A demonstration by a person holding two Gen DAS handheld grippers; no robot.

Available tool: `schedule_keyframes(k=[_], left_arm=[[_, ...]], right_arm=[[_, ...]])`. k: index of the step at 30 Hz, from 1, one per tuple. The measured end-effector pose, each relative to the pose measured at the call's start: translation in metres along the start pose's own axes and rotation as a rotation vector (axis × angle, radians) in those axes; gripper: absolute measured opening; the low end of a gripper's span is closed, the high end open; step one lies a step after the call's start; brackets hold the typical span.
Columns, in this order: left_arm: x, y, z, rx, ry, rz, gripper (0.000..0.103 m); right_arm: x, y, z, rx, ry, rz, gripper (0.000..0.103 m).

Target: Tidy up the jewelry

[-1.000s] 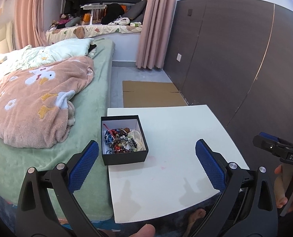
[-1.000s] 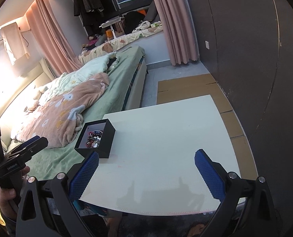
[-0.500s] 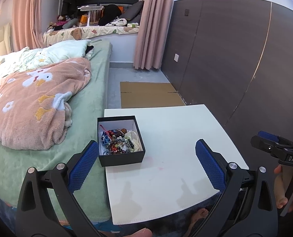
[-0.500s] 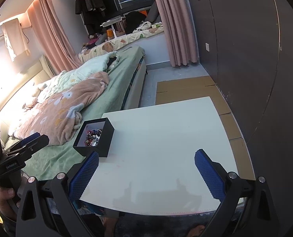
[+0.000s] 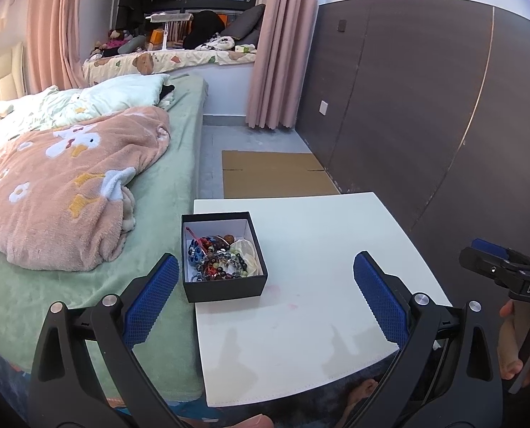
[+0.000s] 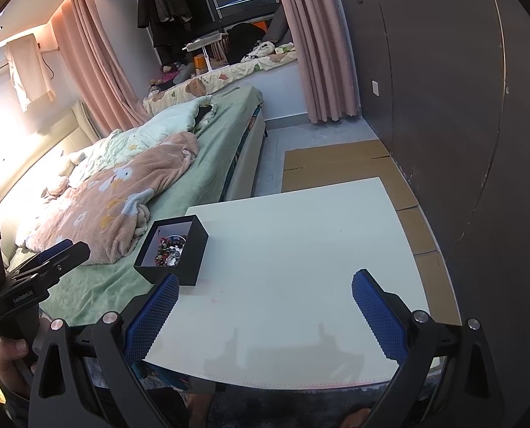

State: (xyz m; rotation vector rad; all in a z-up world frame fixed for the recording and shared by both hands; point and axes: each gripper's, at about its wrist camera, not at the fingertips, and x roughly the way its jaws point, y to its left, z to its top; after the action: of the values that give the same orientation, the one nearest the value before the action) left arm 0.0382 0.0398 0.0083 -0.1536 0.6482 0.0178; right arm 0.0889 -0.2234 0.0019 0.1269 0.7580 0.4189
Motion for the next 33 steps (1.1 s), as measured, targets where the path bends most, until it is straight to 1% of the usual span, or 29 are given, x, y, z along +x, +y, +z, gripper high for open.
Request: schedule_keyframes(k=[12,23,33], left_arm=[[-0.0053,-0.0035,0.0005,0.011,-0.022,0.002,0.098],[-0.0071,-0.0034,0.0007,0.009,-0.023,0.005,0.098],[-0.0094,-0.0042,0.0,0.016,-0.035,0.023,0.098]], right_arm=[[0.0006,0.0001,0.0017,-0.003,0.005,-0.006,0.095],[0.0016,0.0015,0.0012,-0.006,0.004,-0.008,0.095],[0.0031,0.0017,-0.0001,-0.009,0.007,-0.009,0.095]])
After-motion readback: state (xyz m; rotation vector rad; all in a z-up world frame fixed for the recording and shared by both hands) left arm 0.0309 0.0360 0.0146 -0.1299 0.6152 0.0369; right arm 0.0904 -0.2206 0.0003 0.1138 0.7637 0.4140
